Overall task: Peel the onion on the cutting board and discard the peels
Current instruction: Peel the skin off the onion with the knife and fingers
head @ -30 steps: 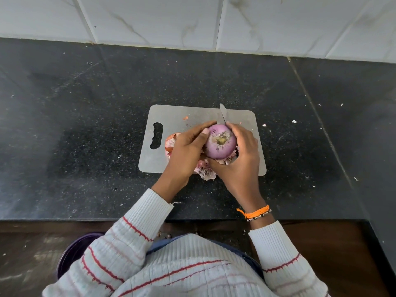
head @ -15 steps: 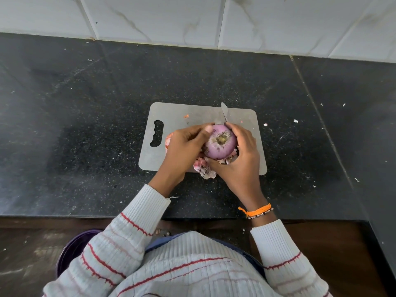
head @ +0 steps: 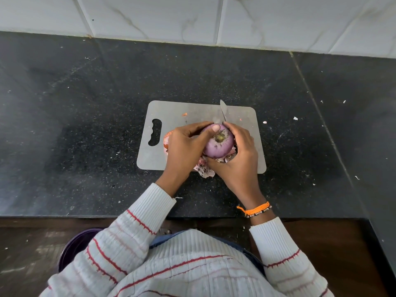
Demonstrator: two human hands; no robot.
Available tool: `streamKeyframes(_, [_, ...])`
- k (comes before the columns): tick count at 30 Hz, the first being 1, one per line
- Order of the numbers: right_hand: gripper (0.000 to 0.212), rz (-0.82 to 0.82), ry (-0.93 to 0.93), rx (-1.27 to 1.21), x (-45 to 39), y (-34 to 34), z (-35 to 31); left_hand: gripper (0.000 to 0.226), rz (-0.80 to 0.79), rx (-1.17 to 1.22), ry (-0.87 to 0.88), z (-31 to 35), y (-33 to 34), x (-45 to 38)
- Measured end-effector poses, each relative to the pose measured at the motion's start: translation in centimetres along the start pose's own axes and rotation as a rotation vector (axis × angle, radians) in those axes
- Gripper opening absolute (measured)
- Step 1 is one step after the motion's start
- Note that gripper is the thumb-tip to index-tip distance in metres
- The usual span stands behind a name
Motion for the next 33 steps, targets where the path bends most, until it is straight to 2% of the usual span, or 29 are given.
streamKeyframes(4, [0.077,0.005,0.007,-0.008,-0.1,-0.1,0.0,0.036,-0.048,0.093,-0.150,-0.4,-0.2,-0.1])
streamKeyframes(7, [0.077,0.017,0.031,-0.037,-0.3,-0.3,0.3,0.027,-0.214,0.261,-0.247,-0.7,0.3,0.3])
streamKeyframes(9, [0.076,0.019,0.034,-0.051,-0.3,-0.4,0.4,0.032,-0.260,0.295,-0.253,-0.9,0.5,0.4])
streamKeyframes(15, [0.075,0.029,-0.003,-0.016,-0.3,-0.3,0.2,0.027,-0.160,0.367,-0.264,-0.9,0.6,0.2])
streamKeyframes(20, [0.078,0.002,-0.014,0.013,-0.1,0.0,0.2,0.018,-0.040,0.334,-0.267,-1.0,0.9,0.3])
streamKeyframes(23, [0.078,0.001,-0.007,-0.005,-0.1,0.0,0.2,0.027,-0.112,0.357,-0.336,-1.5,0.8,0.2])
streamKeyframes(27, [0.076,0.012,0.012,-0.030,-0.3,-0.3,0.3,0.035,-0.244,0.365,-0.295,-1.6,1.0,0.3])
streamKeyframes(33, [0.078,-0.003,-0.032,0.028,-0.2,0.1,-0.1,0.023,-0.107,0.374,-0.281,-1.6,1.0,0.2])
Point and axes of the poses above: each hand's wrist, its own x-axis away from the middle knuckle, its own y-axis out of the palm, z = x × y, the point moved 5 cm from there along -x, towards the middle knuckle, and after that the axes turned 4 degrees about -x, right-handed, at the moved point
